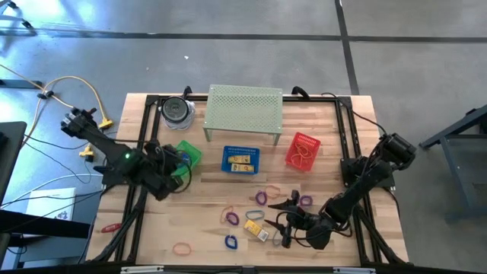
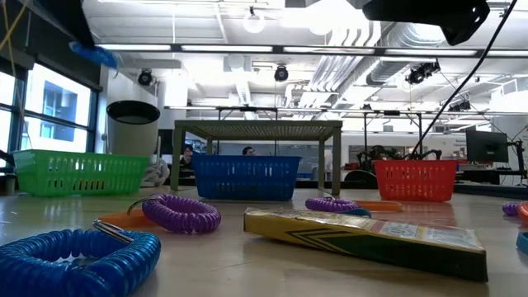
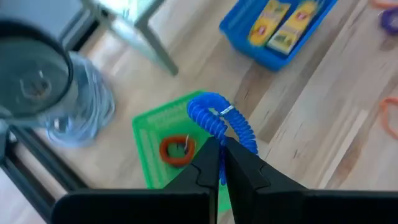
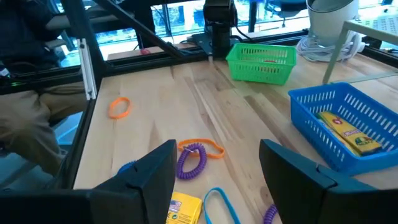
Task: Pick & Place Office Desk Supplies
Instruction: Put the blue spring keychain into the green bin
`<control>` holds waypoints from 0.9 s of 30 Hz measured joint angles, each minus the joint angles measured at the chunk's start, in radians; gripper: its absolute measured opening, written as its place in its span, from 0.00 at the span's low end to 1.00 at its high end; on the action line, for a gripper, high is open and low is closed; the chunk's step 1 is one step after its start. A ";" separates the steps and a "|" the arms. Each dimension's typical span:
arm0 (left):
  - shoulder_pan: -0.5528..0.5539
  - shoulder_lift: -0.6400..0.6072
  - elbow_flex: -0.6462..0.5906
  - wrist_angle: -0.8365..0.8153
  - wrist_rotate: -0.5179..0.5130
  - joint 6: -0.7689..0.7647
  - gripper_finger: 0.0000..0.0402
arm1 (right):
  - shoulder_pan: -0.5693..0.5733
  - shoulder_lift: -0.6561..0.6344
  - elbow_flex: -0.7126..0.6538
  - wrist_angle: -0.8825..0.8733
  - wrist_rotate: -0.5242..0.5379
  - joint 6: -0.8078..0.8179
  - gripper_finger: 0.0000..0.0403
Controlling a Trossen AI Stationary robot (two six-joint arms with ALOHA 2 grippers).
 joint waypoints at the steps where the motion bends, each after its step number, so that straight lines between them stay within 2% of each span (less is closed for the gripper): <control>1: 0.012 -0.018 -0.020 0.004 0.014 -0.002 0.01 | 0.001 0.000 0.000 0.000 0.000 0.000 0.54; 8: 0.074 -0.104 -0.210 0.045 0.096 -0.159 0.01 | 0.012 0.000 0.000 0.003 -0.009 0.035 0.54; 17: 0.120 -0.105 -0.384 0.156 0.113 -0.183 0.01 | 0.012 0.000 0.000 0.002 -0.007 0.027 0.54; 27: 0.220 -0.103 -0.498 0.285 0.150 -0.169 0.03 | 0.000 0.000 0.000 -0.001 -0.017 0.034 0.54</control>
